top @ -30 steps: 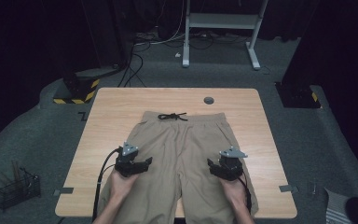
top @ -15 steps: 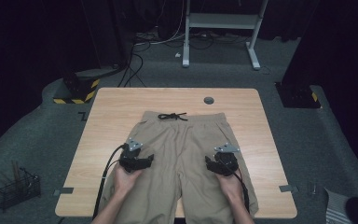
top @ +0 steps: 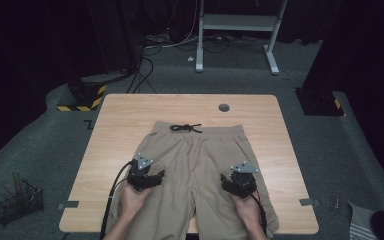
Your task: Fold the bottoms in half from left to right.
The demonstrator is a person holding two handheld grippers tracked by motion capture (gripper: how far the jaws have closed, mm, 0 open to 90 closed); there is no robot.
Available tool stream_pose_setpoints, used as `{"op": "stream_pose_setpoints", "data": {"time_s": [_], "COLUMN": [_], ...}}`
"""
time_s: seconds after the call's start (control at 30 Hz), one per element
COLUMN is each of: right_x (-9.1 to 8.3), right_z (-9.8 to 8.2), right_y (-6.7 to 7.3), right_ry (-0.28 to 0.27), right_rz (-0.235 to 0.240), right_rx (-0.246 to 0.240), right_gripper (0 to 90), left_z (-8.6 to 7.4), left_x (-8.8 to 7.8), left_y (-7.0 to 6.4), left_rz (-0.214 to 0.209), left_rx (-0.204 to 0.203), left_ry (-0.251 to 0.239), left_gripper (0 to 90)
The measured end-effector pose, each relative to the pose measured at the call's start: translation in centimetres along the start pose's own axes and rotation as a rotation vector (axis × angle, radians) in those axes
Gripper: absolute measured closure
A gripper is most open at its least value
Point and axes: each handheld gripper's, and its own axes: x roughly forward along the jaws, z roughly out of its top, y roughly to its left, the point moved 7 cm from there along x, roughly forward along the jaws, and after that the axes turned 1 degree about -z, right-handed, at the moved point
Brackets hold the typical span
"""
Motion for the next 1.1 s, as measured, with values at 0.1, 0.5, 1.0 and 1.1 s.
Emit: {"op": "stream_pose_setpoints", "data": {"time_s": [0.1,0.5,1.0,1.1], "right_x": [-0.6,-2.2,1.2,1.6], "right_z": [-0.5,-1.3,2.3,1.8], "right_y": [0.3,1.2,-1.6,-1.6], "right_ry": [0.0,0.025,0.024,0.023], "right_rz": [0.0,0.046,0.039,0.03], "right_rx": [-0.004,0.004,0.057,0.041], "right_gripper": [36.5,34.3,43.0,42.7], "left_z": [-0.6,-1.3,2.5,2.2], "left_x": [-0.7,-2.1,1.6,1.8], "left_y": [-0.5,-1.0,-0.6,-0.6], "left_rz": [-0.002,-0.046,-0.036,-0.026], "left_rx": [-0.004,-0.032,-0.03,-0.018], "left_ry": [-0.002,0.009,0.039,0.037], "left_gripper": [29.1,29.3,30.4,31.4]}}
